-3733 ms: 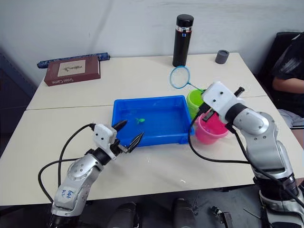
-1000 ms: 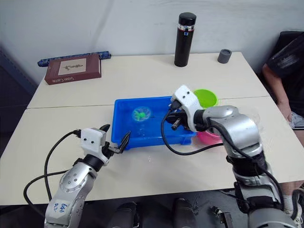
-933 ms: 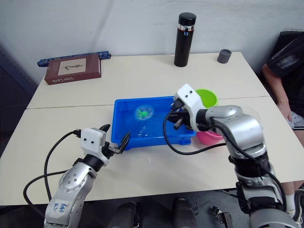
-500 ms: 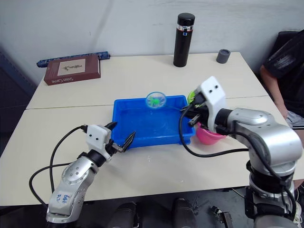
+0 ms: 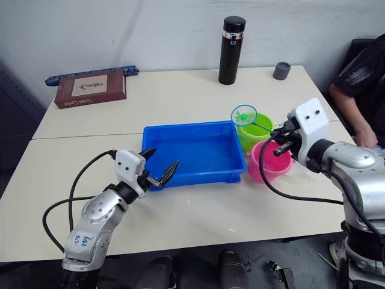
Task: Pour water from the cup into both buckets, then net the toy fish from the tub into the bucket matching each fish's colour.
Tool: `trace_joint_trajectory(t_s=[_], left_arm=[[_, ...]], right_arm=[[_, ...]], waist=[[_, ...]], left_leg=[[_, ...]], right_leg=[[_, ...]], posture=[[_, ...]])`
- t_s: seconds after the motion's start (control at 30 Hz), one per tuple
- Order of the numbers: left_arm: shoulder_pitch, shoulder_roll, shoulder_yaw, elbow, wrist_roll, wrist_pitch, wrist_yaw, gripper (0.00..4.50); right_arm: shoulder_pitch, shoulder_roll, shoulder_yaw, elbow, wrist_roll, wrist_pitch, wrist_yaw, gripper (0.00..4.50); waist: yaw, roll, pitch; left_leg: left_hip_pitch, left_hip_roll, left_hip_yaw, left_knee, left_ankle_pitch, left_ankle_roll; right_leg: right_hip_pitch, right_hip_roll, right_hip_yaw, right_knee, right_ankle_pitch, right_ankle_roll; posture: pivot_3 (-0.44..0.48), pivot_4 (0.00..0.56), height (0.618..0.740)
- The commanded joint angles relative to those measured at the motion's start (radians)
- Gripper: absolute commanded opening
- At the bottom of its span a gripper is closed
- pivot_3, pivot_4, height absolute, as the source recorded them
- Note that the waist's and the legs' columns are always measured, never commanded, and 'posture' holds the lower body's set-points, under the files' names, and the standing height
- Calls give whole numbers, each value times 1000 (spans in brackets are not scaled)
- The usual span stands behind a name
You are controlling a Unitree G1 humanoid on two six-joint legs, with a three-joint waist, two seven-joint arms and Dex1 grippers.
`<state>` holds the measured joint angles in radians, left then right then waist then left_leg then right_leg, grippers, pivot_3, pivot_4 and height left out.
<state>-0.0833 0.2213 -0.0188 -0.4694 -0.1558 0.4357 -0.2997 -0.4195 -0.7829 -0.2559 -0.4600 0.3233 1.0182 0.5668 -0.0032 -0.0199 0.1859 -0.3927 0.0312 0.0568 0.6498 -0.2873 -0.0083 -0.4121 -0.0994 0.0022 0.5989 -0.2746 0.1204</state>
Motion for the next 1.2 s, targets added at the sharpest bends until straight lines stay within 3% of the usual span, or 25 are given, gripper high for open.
trace_joint_trajectory(t_s=[0.03,0.47,0.8,1.2], left_arm=[[-12,3,0,-29,-13,-6,-3,4456],[-8,0,1,-45,-9,2,11,4456],[0,0,-1,-45,-8,-5,10,4456],[4,1,-1,-34,-7,-18,4,4456]], right_arm=[[33,-36,14,39,-87,-173,-27,0],[157,-148,132,197,-367,-643,-44,0],[215,-236,183,323,-631,-993,-137,0],[205,-258,171,379,-778,-1179,-198,0]], waist=[[0,0,0],[1,0,0],[0,0,0],[0,0,0]], left_leg=[[0,0,0,0,0,0],[1,0,1,0,0,0],[2,0,2,0,0,-1],[3,0,3,1,1,-1]], right_leg=[[0,0,0,0,0,0],[1,1,1,0,1,1],[1,1,2,0,1,1],[2,1,3,0,1,2]], posture=[[0,150,740],[0,150,740],[0,150,740],[0,150,740]])
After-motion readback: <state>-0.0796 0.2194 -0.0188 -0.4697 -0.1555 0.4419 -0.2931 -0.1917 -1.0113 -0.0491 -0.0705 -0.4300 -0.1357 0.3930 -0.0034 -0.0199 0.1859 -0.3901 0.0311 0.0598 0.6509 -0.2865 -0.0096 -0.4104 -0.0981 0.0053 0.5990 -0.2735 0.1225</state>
